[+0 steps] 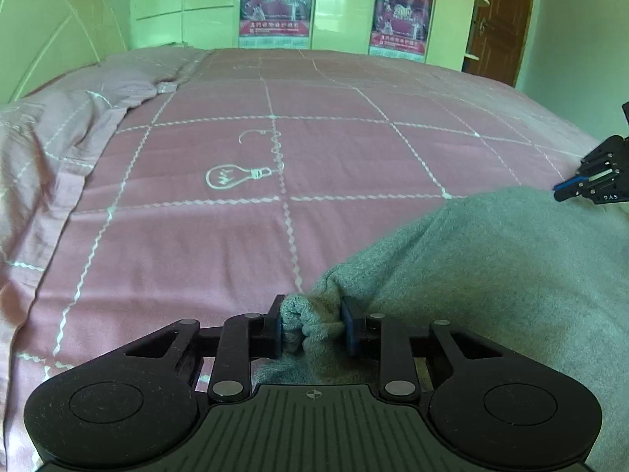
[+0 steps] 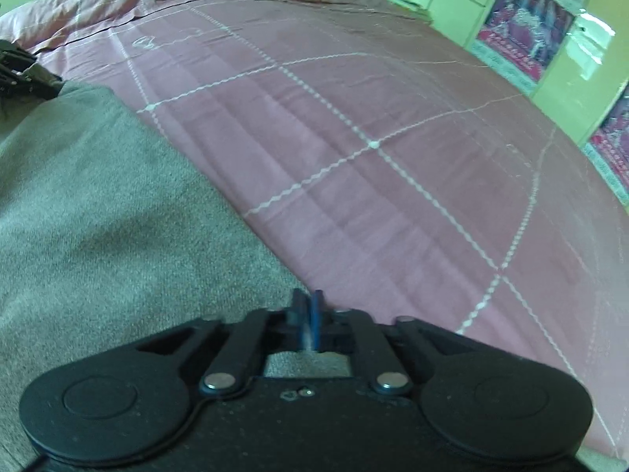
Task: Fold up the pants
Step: 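Grasp the waistband corners of the grey sweatpants with both grippers, then lift the waistband with both grippers and fold it over toward the pant cuffs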
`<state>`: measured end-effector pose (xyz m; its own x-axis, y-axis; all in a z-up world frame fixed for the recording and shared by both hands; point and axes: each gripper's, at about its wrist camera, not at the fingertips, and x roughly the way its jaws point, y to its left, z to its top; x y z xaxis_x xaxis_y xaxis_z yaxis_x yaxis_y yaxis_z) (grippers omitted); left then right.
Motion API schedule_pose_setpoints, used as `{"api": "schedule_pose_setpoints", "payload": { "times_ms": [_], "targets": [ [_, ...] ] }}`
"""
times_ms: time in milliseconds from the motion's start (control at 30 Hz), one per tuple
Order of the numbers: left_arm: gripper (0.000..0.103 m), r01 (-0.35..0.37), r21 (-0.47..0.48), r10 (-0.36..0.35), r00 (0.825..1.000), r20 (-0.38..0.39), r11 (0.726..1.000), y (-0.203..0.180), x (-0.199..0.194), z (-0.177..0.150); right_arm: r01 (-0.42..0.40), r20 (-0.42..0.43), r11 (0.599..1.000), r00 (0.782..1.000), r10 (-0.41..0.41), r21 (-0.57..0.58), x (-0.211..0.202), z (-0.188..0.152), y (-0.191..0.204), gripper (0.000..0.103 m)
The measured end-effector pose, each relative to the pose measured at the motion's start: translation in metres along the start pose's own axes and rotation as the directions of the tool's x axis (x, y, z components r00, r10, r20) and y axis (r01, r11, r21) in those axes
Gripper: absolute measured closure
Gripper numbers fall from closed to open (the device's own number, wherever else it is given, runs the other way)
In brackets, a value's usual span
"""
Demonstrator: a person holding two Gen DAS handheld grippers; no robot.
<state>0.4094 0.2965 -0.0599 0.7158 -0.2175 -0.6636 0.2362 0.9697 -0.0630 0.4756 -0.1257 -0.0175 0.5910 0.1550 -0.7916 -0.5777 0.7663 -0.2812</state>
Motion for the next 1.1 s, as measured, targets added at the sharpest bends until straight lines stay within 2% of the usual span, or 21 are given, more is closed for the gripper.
{"api": "schedule_pose_setpoints", "payload": {
  "times_ms": [67, 167, 233, 333, 467, 567, 633, 700, 733, 767, 800, 867, 967, 1033, 1100],
  "targets": [
    [0.081, -0.021, 0.028, 0.020, 0.999, 0.041, 0.999, -0.007, -0.011, 0.000, 0.033, 0.045, 0.999, 0.998, -0.033, 0.008, -0.023, -0.002, 0.002, 0.103],
    [0.081, -0.025, 0.011, 0.023, 0.990, 0.141, 1.000, -0.011, -0.042, 0.001, 0.062, 0.126, 0.998, 0.990, -0.059, -0.015, -0.072, -0.005, 0.011, 0.103],
    [0.081, -0.035, 0.038, 0.024, 0.970, 0.243, 0.999, -0.020, -0.075, 0.000, 0.086, 0.171, 0.996, 0.982, -0.078, -0.035, -0.110, -0.011, 0.020, 0.103],
    [0.081, -0.059, 0.085, 0.025, 0.935, 0.354, 0.995, -0.036, -0.123, -0.009, 0.125, 0.233, 0.990, 0.967, -0.106, -0.069, -0.166, -0.029, 0.037, 0.103],
    [0.081, -0.096, 0.158, 0.017, 0.898, 0.440, 0.983, -0.062, -0.178, -0.036, 0.156, 0.282, 0.983, 0.951, -0.124, -0.097, -0.228, -0.068, 0.075, 0.103],
    [0.081, -0.127, 0.188, 0.024, 0.882, 0.471, 0.974, -0.086, -0.213, -0.068, 0.184, 0.287, 0.977, 0.947, -0.147, -0.105, -0.255, -0.104, 0.110, 0.103],
    [0.081, -0.129, 0.180, 0.029, 0.882, 0.471, 0.975, -0.100, -0.229, -0.094, 0.210, 0.274, 0.972, 0.946, -0.174, -0.106, -0.261, -0.129, 0.136, 0.103],
    [0.077, -0.142, 0.187, 0.048, 0.900, 0.432, 0.972, -0.114, -0.234, -0.119, 0.225, 0.240, 0.969, 0.951, -0.195, -0.104, -0.252, -0.153, 0.161, 0.103],
    [0.072, -0.161, 0.177, 0.077, 0.909, 0.409, 0.971, -0.119, -0.233, -0.131, 0.233, 0.218, 0.968, 0.953, -0.209, -0.091, -0.246, -0.166, 0.171, 0.097],
    [0.057, -0.187, 0.156, 0.116, 0.919, 0.377, 0.970, -0.122, -0.232, -0.139, 0.230, 0.197, 0.972, 0.956, -0.215, -0.054, -0.243, -0.177, 0.178, 0.090],
    [0.046, -0.204, 0.125, 0.148, 0.922, 0.359, 0.971, -0.123, -0.234, -0.146, 0.207, 0.197, 0.978, 0.960, -0.202, -0.006, -0.245, -0.187, 0.181, 0.090],
    [0.035, -0.212, 0.019, 0.194, 0.921, 0.339, 0.977, -0.123, -0.249, -0.157, 0.164, 0.202, 0.979, 0.961, -0.187, 0.125, -0.254, -0.202, 0.185, 0.090],
    [0.034, -0.192, -0.131, 0.223, 0.932, 0.287, 0.973, -0.119, -0.266, -0.168, 0.080, 0.232, 0.935, 0.958, -0.168, 0.346, -0.269, -0.220, 0.172, 0.090],
    [0.034, -0.173, -0.251, 0.239, 0.935, 0.261, 0.952, -0.116, -0.273, -0.176, 0.035, 0.250, 0.880, 0.953, -0.172, 0.473, -0.276, -0.234, 0.160, 0.088],
    [0.034, -0.104, -0.391, 0.213, 0.946, 0.245, 0.914, -0.111, -0.278, -0.183, 0.015, 0.265, 0.840, 0.946, -0.187, 0.542, -0.281, -0.238, 0.153, 0.086]
  ]
}}
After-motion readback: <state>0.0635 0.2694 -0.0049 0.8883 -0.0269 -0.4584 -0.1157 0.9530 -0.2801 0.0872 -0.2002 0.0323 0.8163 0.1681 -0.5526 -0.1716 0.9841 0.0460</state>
